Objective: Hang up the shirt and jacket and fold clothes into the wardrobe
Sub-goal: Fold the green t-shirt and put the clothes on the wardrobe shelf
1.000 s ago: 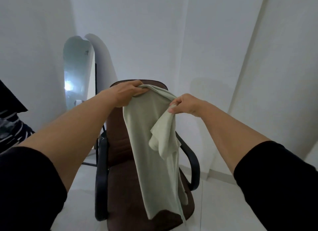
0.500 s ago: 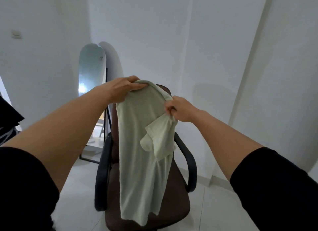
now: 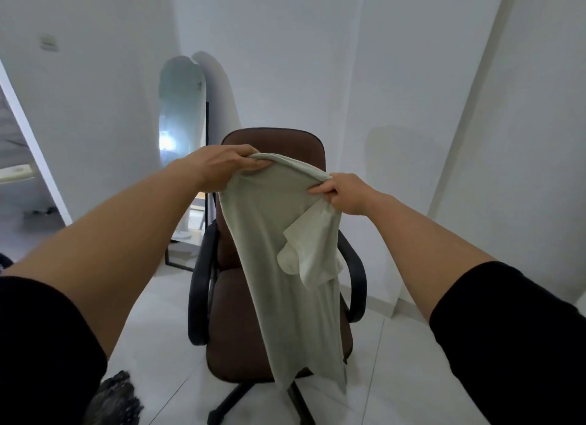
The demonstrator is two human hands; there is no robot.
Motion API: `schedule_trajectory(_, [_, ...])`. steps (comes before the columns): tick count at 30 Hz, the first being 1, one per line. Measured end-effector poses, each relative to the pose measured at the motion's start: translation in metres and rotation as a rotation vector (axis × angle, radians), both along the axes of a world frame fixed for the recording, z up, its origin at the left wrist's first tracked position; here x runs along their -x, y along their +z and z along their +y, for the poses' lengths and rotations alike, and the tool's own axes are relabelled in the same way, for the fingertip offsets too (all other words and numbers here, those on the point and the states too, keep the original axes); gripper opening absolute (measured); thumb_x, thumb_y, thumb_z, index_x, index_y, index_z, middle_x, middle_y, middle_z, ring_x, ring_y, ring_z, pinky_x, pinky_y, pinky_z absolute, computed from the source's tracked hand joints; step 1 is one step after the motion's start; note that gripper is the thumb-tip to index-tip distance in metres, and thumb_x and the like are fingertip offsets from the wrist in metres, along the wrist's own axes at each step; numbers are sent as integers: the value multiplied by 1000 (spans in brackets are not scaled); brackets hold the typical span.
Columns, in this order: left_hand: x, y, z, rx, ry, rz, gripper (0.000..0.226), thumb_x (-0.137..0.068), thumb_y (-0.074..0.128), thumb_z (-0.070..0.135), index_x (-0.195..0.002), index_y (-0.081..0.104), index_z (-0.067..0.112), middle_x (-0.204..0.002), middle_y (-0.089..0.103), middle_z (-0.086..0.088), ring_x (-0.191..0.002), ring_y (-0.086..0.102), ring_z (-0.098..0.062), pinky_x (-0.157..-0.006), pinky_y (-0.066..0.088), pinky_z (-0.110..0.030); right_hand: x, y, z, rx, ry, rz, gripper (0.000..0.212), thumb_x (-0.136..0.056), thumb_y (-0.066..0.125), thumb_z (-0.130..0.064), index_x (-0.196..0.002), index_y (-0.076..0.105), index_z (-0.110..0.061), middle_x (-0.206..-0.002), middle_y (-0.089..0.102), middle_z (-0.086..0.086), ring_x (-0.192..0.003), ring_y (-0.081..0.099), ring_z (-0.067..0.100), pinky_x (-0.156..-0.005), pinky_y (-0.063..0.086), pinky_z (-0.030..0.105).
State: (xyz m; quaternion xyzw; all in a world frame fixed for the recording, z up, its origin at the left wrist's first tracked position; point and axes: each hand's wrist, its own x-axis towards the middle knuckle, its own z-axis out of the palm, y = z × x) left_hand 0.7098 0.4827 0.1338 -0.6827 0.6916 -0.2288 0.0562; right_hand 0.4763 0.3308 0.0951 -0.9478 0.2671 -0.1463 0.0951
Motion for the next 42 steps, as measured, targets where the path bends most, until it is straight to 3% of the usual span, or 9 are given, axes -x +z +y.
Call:
schedule_trajectory(2, [-7, -12, -11, -17, -5, 8, 88, -77, 62, 0, -145, 24, 42, -145, 32, 10, -120, 50, -20, -81, 53, -36, -5, -9, -9, 5, -7, 26, 47, -92, 37, 0, -126, 61, -21, -124, 55, 9, -116, 49, 27, -96, 33, 21])
schedule_trajectory(7, [-29, -52, -60, -80, 37, -10, 89, -80, 66, 6, -146, 19, 41, -147, 28, 9, -126, 44, -18, -73, 43, -25, -35, -52, -58, 5, -50, 98, 44, -93, 39, -4, -125, 62, -24, -123, 56, 8, -115, 49, 27, -96, 34, 23])
schedule_trajectory(14, [-107, -141, -188, -193, 33, 90, 84, -82, 63, 8, -147, 20, 40, -146, 30, 6, -127, 43, -18, -83, 50, -33, -120, -152, -170, 14, -161, 165, 44, -93, 42, -10, -125, 60, -33, -120, 58, 4, -110, 53, 28, -89, 40, 30])
schedule_trajectory(20, [-174, -219, -300, -274, 82, 148, 70, -92, 49, 8, -147, 19, 37, -145, 29, 4, -125, 39, -19, -83, 47, -33, -206, -240, -264, -249, -318, 106, 45, -90, 46, -4, -130, 58, -21, -121, 53, 11, -110, 54, 31, -92, 44, 33])
schedule_trajectory(24, [-197, -271, -332, -315, 94, 222, 66, -93, 49, 11, -147, 21, 36, -146, 29, 3, -124, 39, -22, -88, 48, -38, -231, -296, -302, -467, -318, 88, 41, -90, 48, -5, -129, 57, -12, -123, 47, 15, -113, 50, 31, -91, 38, 25])
schedule_trajectory(29, [-190, -340, -322, -417, 116, 339, 77, -89, 57, 10, -148, 16, 36, -150, 26, 2, -130, 37, -23, -94, 44, -37, -224, -358, -300, -683, -348, 38, 39, -94, 46, -10, -133, 48, -6, -123, 46, 11, -117, 49, 29, -79, 32, 12])
schedule_trajectory(35, [-116, -429, -255, -568, 100, 488, 79, -87, 49, 4, -149, 12, 37, -148, 24, 5, -120, 49, -21, -86, 45, -30, -157, -419, -244, -713, -216, 255, 47, -93, 45, -5, -138, 48, -18, -139, 40, 13, -129, 41, 28, -101, 27, 18])
schedule_trajectory(39, [-50, -509, -192, -922, 151, 637, 72, -90, 47, 9, -145, 19, 45, -146, 27, 0, -124, 45, -24, -101, 40, -31, -98, -465, -198, -915, -157, 526, 44, -91, 49, -5, -130, 58, -24, -149, 38, -4, -138, 35, 20, -107, 27, 21])
schedule_trajectory(42, [-22, -541, -167, -1072, 234, 756, 61, -93, 40, 14, -140, 30, 51, -139, 40, -5, -124, 45, -24, -103, 38, -31, -73, -483, -178, -937, -199, 559, 44, -89, 41, 2, -113, 70, -19, -143, 47, 1, -131, 42, 20, -99, 32, 17])
